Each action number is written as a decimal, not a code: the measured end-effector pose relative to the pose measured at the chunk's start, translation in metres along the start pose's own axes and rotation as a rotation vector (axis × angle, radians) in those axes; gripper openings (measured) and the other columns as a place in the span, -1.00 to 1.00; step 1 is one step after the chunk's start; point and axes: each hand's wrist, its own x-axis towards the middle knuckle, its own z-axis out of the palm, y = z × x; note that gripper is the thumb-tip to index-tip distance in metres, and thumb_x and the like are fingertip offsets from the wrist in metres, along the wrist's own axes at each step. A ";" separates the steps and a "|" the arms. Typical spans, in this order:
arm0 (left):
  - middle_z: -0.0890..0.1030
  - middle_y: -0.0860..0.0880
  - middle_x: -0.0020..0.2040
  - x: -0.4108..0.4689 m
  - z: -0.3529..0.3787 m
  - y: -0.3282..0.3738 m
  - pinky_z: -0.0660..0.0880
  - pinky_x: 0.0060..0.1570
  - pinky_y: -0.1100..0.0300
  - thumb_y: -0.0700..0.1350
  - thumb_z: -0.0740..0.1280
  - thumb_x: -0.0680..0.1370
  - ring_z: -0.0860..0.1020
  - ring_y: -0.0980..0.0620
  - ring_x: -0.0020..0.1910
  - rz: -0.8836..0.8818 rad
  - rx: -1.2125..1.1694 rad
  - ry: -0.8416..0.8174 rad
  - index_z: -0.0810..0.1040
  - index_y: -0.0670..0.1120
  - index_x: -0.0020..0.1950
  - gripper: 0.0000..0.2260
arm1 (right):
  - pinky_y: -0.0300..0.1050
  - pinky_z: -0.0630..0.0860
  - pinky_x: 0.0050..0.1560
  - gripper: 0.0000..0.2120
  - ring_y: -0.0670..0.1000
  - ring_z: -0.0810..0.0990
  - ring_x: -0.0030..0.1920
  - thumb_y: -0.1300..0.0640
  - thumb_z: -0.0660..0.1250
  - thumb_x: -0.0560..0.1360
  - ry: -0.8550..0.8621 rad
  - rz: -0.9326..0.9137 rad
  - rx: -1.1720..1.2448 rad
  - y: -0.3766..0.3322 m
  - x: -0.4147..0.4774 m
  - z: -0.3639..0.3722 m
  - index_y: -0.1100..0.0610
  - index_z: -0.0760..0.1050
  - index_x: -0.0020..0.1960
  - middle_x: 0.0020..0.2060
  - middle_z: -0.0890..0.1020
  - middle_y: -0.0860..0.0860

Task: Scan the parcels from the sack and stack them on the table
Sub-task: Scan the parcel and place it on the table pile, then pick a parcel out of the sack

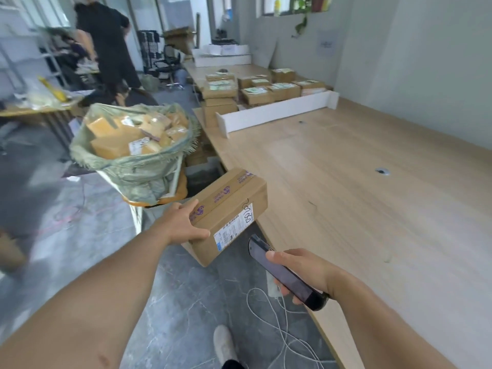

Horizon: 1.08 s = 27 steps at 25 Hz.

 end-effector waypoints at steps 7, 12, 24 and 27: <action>0.20 -0.02 0.43 0.091 -0.071 -0.097 0.38 0.27 0.04 0.21 0.42 0.24 0.29 -0.01 0.36 -0.121 -0.051 0.120 0.02 0.18 0.56 -0.04 | -0.05 0.53 -0.27 -0.40 0.07 0.61 -0.27 -0.36 0.36 0.33 -0.112 -0.043 -0.118 -0.102 0.147 0.029 0.16 0.54 0.02 -0.25 0.65 0.07; 0.18 -0.01 0.44 0.168 -0.167 -0.173 0.35 0.30 0.08 0.24 0.40 0.19 0.26 -0.01 0.38 -0.176 -0.079 0.196 0.01 0.17 0.56 0.00 | -0.08 0.52 -0.29 -0.38 0.02 0.61 -0.24 -0.34 0.38 0.34 -0.199 -0.026 -0.109 -0.201 0.262 0.074 0.12 0.53 0.16 -0.20 0.63 0.07; 0.17 -0.02 0.45 0.329 -0.312 -0.246 0.34 0.27 0.11 0.26 0.40 0.31 0.23 -0.03 0.41 -0.193 0.055 0.341 -0.01 0.18 0.57 -0.07 | -0.07 0.49 -0.31 -0.34 0.07 0.58 -0.24 -0.35 0.46 0.27 -0.330 -0.099 -0.124 -0.353 0.448 0.082 0.14 0.56 0.12 -0.20 0.60 0.11; 0.14 -0.04 0.48 0.386 -0.344 -0.247 0.30 0.35 0.02 0.30 0.37 0.28 0.18 -0.07 0.44 -0.216 0.127 0.375 -0.02 0.18 0.56 -0.05 | -0.04 0.50 -0.30 -0.28 0.11 0.57 -0.19 -0.38 0.47 0.25 -0.329 -0.132 -0.130 -0.375 0.500 0.059 0.17 0.54 0.14 -0.18 0.59 0.15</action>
